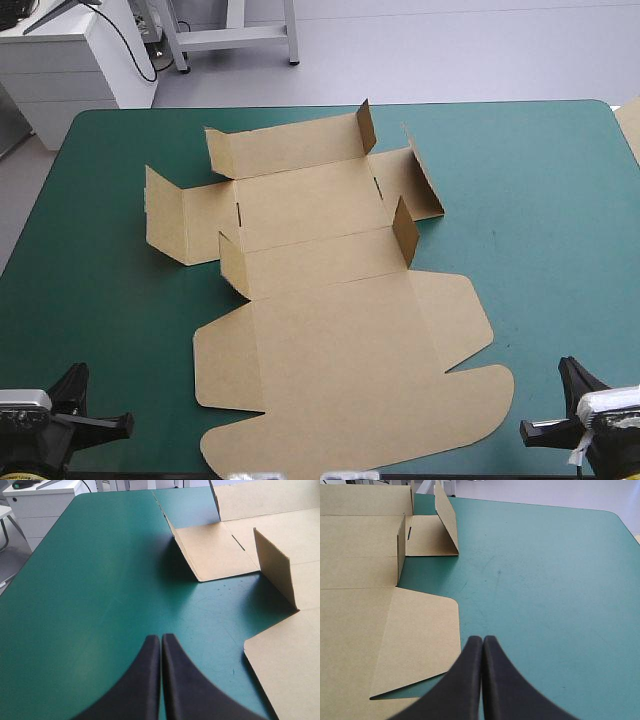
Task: Fold the box
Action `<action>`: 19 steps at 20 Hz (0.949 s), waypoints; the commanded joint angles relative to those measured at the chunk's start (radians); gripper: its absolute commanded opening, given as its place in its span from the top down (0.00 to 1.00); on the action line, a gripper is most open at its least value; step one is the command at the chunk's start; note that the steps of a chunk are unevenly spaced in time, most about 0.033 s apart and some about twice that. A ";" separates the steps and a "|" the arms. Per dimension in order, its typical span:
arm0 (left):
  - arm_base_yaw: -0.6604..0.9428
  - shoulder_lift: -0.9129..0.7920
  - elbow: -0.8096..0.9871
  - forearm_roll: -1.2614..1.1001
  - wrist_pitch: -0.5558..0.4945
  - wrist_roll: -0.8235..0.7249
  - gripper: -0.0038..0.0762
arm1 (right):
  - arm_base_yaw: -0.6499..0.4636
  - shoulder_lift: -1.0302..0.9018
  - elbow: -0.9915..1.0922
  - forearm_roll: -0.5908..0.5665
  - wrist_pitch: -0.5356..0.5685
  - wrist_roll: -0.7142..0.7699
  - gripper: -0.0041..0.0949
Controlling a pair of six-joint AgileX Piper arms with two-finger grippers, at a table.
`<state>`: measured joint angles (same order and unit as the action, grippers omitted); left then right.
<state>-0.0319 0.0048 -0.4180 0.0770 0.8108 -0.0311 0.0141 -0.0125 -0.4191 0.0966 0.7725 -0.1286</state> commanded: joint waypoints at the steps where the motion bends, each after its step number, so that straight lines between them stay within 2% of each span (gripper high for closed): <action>1: 0.001 0.017 -0.028 -0.004 -0.073 -0.005 0.96 | -0.004 -0.026 -0.032 0.003 -0.073 -0.007 0.98; 5: 0.001 0.017 -0.028 -0.004 -0.073 -0.005 0.96 | -0.004 -0.026 -0.032 0.003 -0.073 -0.009 0.98; 9: 0.001 0.017 -0.028 -0.004 -0.073 -0.005 0.96 | -0.004 -0.010 -0.041 0.004 -0.069 -0.088 0.98; 11: 0.001 0.017 -0.028 -0.004 -0.073 -0.005 0.96 | -0.004 0.043 -0.079 0.033 -0.020 -0.105 0.98; 13: 0.001 0.017 -0.028 -0.004 -0.073 -0.005 0.96 | -0.004 0.171 -0.154 0.076 0.069 -0.227 0.98; 15: 0.001 0.017 -0.028 -0.004 -0.073 -0.005 0.96 | -0.004 0.298 -0.229 0.114 0.114 -0.263 0.98; 18: 0.001 0.017 -0.028 -0.004 -0.073 -0.005 0.96 | -0.004 0.471 -0.333 0.217 0.090 -0.316 0.98; 19: 0.001 0.017 -0.028 -0.004 -0.073 -0.005 0.96 | -0.004 0.546 -0.371 0.261 0.078 -0.390 0.98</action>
<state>-0.0319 0.0048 -0.4180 0.0770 0.8119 -0.0311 0.0141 0.4306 -0.7077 0.2778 0.9301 -0.4296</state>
